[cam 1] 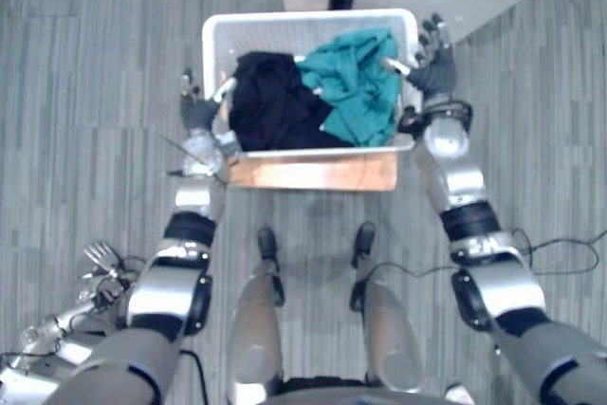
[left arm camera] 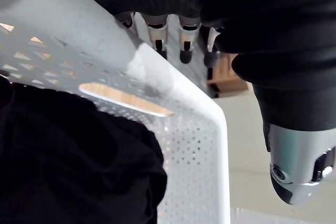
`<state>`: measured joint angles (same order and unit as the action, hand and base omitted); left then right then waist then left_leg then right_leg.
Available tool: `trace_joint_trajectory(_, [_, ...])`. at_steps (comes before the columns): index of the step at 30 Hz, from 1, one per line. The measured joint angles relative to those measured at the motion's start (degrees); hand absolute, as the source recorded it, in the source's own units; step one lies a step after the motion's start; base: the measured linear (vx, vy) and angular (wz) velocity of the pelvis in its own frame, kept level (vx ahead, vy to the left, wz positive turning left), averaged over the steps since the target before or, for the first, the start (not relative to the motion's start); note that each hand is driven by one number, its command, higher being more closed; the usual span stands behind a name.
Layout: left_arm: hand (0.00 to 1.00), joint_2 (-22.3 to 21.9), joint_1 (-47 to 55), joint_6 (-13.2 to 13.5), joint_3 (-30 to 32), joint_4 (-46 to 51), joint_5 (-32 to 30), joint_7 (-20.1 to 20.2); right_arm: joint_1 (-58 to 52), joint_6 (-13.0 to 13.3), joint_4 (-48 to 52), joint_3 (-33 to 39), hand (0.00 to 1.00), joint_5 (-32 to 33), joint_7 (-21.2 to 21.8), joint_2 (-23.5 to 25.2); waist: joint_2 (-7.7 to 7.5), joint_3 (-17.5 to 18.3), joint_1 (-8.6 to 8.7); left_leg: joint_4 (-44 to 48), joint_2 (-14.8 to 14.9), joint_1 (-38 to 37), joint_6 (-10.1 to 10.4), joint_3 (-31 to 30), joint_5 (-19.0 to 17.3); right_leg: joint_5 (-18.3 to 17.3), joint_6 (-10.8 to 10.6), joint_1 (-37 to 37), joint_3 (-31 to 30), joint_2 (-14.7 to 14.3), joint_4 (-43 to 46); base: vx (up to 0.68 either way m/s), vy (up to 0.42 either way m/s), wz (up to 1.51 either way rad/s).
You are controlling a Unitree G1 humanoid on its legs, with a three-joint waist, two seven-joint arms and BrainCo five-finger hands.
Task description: Pick up the laundry basket with both hands and put the clothes into the washing machine.
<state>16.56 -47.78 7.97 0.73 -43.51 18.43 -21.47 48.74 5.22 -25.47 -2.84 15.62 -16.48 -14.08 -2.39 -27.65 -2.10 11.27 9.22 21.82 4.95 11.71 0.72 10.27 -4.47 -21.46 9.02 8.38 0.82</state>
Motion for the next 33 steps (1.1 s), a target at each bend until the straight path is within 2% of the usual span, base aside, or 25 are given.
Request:
trace_joint_trajectory(13, [0.0, 2.1, -3.7, -2.1, 1.4, -8.9, -5.7, 0.0, -2.2, 2.9, 12.2, 0.3, 0.0, 0.0, -1.1, -0.6, -0.35, -0.2, 1.22, 0.2, 0.1, 1.7, 0.0, 1.0, 0.0, 0.5, -0.4, -2.3, -1.4, 0.0, 0.0, 0.0, -0.012, -0.03])
trace_joint_trajectory(16, [0.0, 2.8, -4.5, -2.7, 1.7, -10.3, -6.0, 0.1, -3.4, 3.0, 12.2, 1.7, 0.0, -0.2, -1.3, -1.3, -1.03, -0.5, 1.25, 0.2, 0.1, 1.8, 0.0, 1.0, 0.0, 0.5, -0.4, -2.4, -1.4, -0.1, 0.0, 0.01, -0.017, 0.0])
trace_joint_trajectory(23, [0.0, 3.8, -6.2, -3.5, 1.7, -12.0, -8.8, 0.2, -3.6, 2.8, 8.8, 5.3, 0.0, -0.4, -2.5, -2.6, -1.36, -0.7, 1.26, 1.0, 0.2, 3.6, -0.2, 1.0, -0.1, 0.9, -0.8, -3.7, -1.5, 0.0, -0.2, 0.0, -0.002, 0.0])
trace_joint_trajectory(29, [0.0, 4.4, -7.6, -3.6, 2.1, -12.6, -10.1, 0.2, -3.3, 0.5, 3.3, 5.9, 0.0, -0.4, -2.6, -3.2, -1.35, -0.7, 1.21, 1.7, 0.3, 5.4, -0.2, 1.0, -0.1, 1.4, -0.6, -5.1, -1.5, -0.1, -0.3, 0.0, -0.004, -0.01])
trace_joint_trajectory(33, [0.0, 4.8, -8.5, -3.2, 2.3, -11.9, -10.1, 0.2, -0.7, -0.2, 0.6, 7.5, 0.0, -0.4, -2.6, -3.6, -1.36, -0.7, 1.01, 2.0, 0.4, 7.3, -0.2, 1.0, -0.1, 1.9, -0.8, -6.8, -1.5, -0.1, -0.3, -0.02, -0.024, 0.01])
